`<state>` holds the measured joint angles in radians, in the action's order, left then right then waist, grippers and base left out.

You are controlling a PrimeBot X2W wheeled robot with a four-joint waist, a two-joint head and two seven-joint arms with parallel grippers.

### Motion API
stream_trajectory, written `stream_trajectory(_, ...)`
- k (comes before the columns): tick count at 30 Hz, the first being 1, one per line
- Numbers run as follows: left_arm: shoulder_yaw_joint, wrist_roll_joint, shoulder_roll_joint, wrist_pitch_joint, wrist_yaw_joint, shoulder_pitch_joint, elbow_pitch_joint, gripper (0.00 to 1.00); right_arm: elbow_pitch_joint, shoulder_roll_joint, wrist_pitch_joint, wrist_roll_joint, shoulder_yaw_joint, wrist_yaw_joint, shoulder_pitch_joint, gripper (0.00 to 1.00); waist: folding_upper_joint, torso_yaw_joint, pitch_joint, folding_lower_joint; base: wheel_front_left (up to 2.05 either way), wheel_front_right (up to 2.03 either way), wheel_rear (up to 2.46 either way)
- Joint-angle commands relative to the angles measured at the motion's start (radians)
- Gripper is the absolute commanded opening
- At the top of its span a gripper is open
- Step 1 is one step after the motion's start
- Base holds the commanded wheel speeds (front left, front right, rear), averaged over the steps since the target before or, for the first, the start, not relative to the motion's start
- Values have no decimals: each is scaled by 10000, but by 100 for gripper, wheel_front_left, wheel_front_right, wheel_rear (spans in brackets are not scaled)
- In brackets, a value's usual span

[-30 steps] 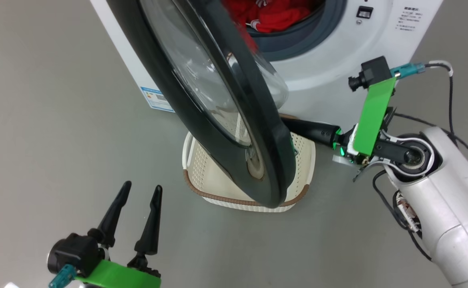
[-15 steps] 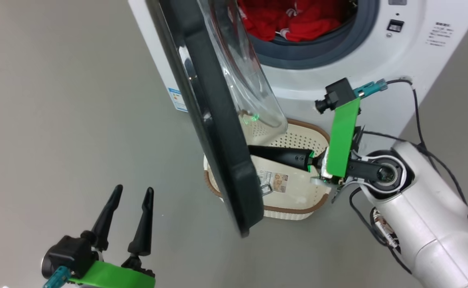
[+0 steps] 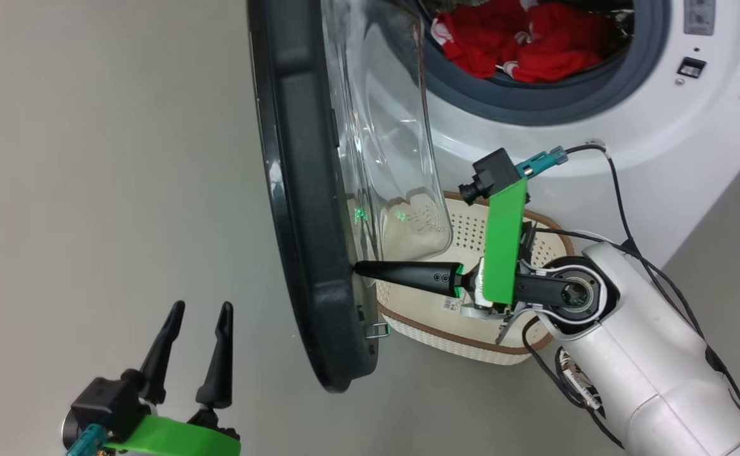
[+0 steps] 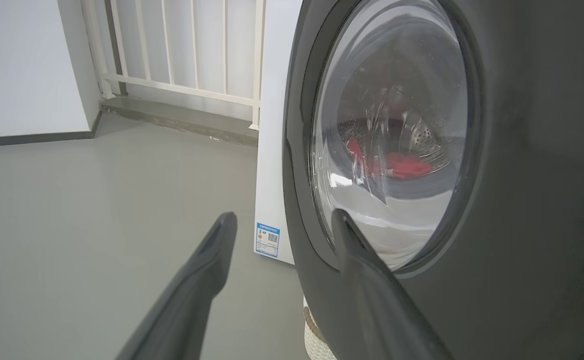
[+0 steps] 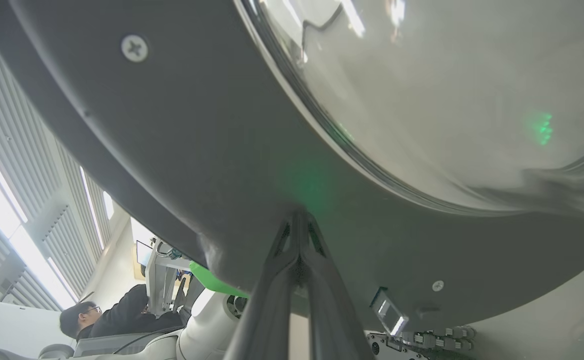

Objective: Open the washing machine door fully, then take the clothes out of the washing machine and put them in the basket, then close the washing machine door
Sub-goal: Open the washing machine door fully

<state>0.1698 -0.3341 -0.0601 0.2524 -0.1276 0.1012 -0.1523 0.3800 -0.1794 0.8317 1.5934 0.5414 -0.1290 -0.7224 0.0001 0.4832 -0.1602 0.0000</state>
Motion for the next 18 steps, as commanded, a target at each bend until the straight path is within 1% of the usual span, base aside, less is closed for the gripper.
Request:
stream_trajectory(1, -375, 114, -119, 93, -31, -4, 182, 100, -272, 376, 3, -98, 144, -17, 80, 0, -1, 156, 58, 0, 0, 0, 0)
stream_trajectory(10, -425, 133, -70, 94, -31, 16, 57, 100, -141, 730, -86, -206, 294, -17, -80, 0, -1, 490, 36, 0, 0, 0, 0)
stream_trajectory(18, -504, 144, -38, 94, -31, 21, -17, 100, -59, 903, -214, -194, 307, -17, -193, 0, -1, 588, 56, 0, 0, 0, 0)
